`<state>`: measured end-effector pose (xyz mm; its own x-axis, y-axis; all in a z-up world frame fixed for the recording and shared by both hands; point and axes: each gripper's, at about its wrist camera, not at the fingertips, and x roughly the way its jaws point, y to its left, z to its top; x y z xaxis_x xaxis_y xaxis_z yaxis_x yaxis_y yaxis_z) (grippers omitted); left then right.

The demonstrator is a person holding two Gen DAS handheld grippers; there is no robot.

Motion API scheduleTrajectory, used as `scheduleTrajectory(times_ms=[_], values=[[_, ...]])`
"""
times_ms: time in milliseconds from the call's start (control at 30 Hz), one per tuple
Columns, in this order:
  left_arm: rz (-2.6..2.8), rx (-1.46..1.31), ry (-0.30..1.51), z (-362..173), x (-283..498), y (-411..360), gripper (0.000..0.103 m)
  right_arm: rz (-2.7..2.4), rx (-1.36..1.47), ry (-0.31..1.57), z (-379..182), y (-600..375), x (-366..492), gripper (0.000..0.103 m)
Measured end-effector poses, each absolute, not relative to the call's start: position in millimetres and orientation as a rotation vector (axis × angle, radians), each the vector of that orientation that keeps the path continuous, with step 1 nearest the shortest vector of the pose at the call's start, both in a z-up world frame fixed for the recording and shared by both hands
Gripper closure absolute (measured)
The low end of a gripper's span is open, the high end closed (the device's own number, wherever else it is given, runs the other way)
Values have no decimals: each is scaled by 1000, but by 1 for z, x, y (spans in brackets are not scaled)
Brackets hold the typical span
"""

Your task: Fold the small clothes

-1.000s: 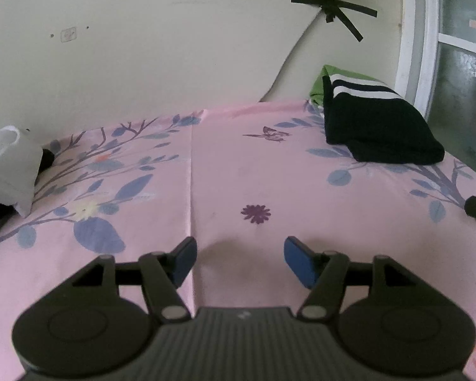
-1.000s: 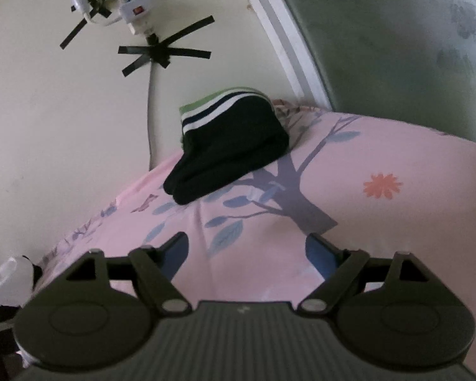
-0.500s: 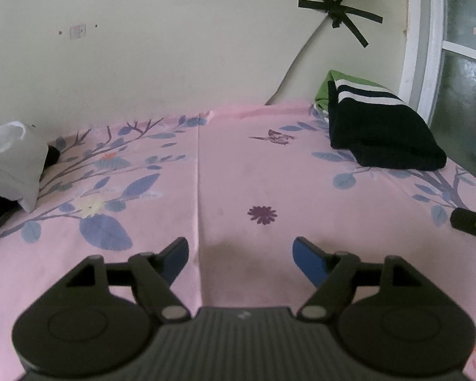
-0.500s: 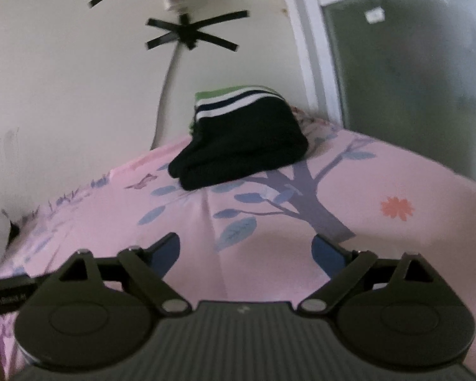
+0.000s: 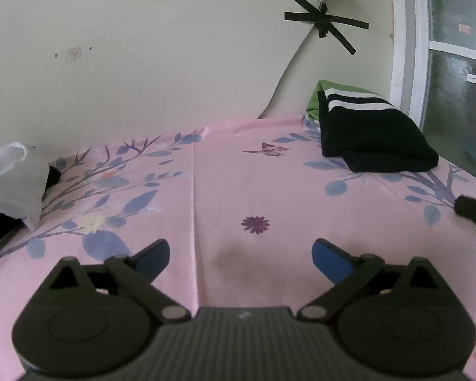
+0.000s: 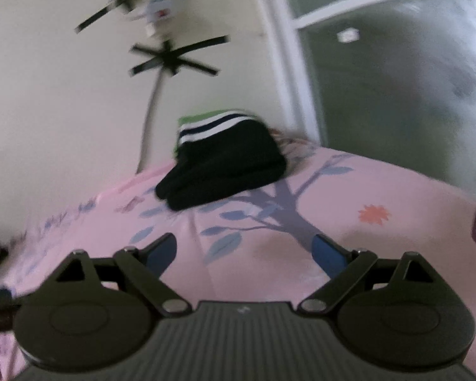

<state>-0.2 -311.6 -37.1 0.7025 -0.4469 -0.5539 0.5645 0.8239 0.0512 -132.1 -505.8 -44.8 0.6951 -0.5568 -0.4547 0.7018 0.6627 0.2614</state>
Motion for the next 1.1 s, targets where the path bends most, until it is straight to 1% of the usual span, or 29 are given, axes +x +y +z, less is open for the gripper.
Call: scheduleTrajectory(times_ms=[133, 400, 600, 900, 1100], values=[[-572, 236, 561, -37, 0, -313, 0, -746, 500, 354, -47, -513, -135, 15], [-589, 248, 640, -42, 9, -316, 0, -709, 457, 387, -48, -510, -127, 15], [-592, 238, 693, -46, 14, -315, 0, -697, 488, 392, -49, -514, -128, 15], [-633, 283, 695, -48, 8, -321, 0, -686, 535, 394, -51, -519, -131, 15], [-619, 246, 711, -48, 13, -317, 0, -686, 537, 392, -50, -518, -131, 15]])
